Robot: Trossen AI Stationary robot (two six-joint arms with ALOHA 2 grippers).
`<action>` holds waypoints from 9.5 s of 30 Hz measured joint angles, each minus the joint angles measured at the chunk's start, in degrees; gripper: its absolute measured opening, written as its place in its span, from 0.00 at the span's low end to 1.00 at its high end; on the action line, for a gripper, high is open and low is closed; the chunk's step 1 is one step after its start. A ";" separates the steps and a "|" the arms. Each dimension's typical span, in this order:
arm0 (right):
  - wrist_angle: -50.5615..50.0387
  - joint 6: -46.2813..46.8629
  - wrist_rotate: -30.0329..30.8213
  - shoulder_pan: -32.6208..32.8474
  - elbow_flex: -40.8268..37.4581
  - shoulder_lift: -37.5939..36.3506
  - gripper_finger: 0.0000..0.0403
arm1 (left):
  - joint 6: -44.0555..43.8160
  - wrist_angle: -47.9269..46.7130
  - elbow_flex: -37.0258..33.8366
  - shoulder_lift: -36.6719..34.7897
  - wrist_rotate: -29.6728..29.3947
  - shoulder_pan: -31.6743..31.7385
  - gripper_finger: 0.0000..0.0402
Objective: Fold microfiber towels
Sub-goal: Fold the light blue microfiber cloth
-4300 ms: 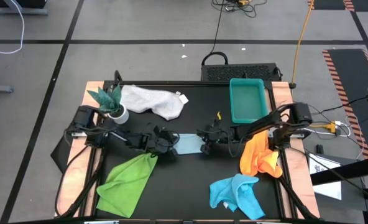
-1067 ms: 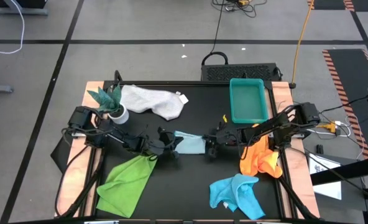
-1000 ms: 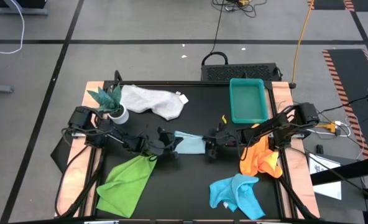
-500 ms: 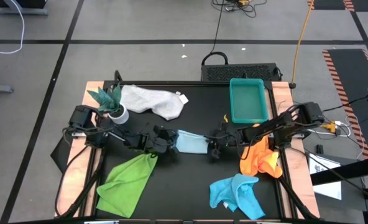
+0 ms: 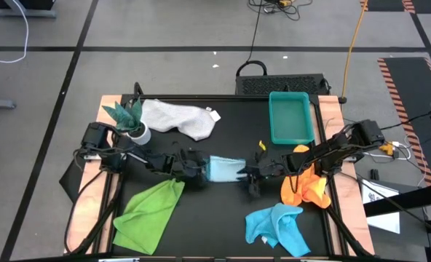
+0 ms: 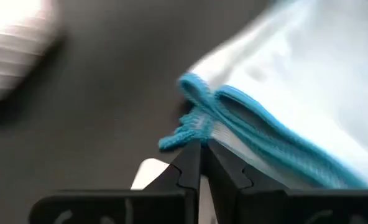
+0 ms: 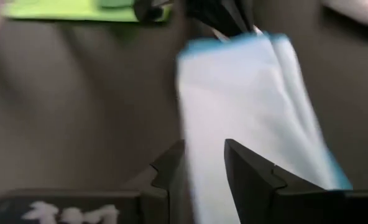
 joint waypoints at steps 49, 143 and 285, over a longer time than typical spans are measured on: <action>-2.17 -20.88 -20.35 -9.43 22.47 23.76 0.03 | 1.49 -2.05 0.00 -0.83 0.49 -1.91 0.06; 1.99 -24.23 -7.36 -6.82 22.40 23.64 0.00 | 7.28 3.74 0.00 -1.09 -2.61 -5.60 0.06; 6.67 -11.39 -46.22 -20.70 21.76 28.64 0.53 | 33.20 34.12 0.35 13.05 3.75 -8.21 0.06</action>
